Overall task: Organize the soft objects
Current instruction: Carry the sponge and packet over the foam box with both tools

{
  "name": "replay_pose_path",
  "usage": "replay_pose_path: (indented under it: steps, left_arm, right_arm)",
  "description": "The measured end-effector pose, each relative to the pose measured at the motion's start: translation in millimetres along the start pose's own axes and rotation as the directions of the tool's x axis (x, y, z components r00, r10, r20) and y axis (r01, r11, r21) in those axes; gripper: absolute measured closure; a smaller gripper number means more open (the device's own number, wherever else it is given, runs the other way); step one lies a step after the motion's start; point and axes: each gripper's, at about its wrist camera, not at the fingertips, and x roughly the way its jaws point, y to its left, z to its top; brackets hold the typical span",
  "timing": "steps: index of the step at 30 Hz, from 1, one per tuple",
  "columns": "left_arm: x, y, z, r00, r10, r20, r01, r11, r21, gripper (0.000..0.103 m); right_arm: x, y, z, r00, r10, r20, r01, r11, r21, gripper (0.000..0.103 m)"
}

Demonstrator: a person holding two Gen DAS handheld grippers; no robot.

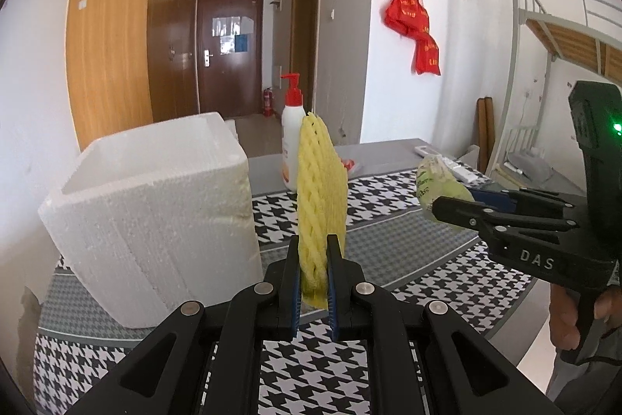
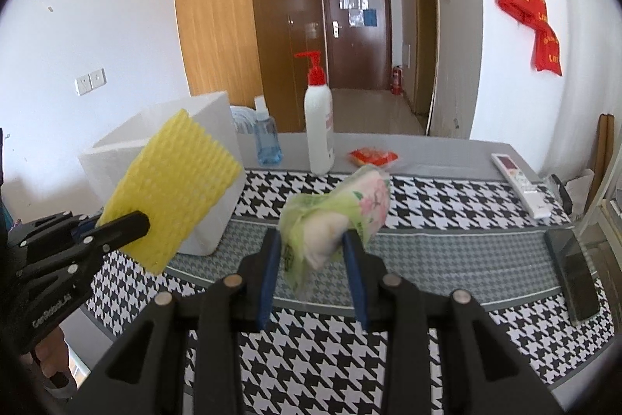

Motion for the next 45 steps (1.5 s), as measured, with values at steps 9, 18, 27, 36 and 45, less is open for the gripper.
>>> replay_pose_path:
  steps: [9, 18, 27, 36, 45]
  left_arm:
    - [-4.1, -0.2, 17.9, 0.999, 0.004, 0.044, -0.005, 1.000, 0.008, 0.092]
    - [-10.4, 7.4, 33.1, 0.996, 0.027, 0.087, -0.028, 1.000, 0.000, 0.092]
    - [-14.9, 11.2, 38.9, 0.991, 0.056, 0.120, -0.059, 0.998, 0.018, 0.092]
    - [-22.1, 20.1, 42.5, 0.986, 0.086, 0.142, -0.088, 0.996, 0.001, 0.092]
    - [-30.3, 30.6, 43.1, 0.978, 0.132, 0.159, -0.130, 0.991, -0.022, 0.092]
  right_arm:
    - [-13.0, 2.1, 6.1, 0.999, 0.008, 0.048, -0.007, 1.000, -0.009, 0.066]
    - [-24.4, 9.6, 16.4, 0.995, 0.024, 0.099, -0.022, 0.999, -0.026, 0.066]
    - [-28.7, 18.8, 26.0, 0.990, 0.044, 0.131, -0.038, 0.998, -0.045, 0.066]
    - [-26.0, 28.9, 33.9, 0.987, 0.077, 0.144, -0.069, 0.996, -0.065, 0.066]
    - [-25.5, 41.5, 41.0, 0.980, 0.121, 0.159, -0.107, 0.990, -0.093, 0.065]
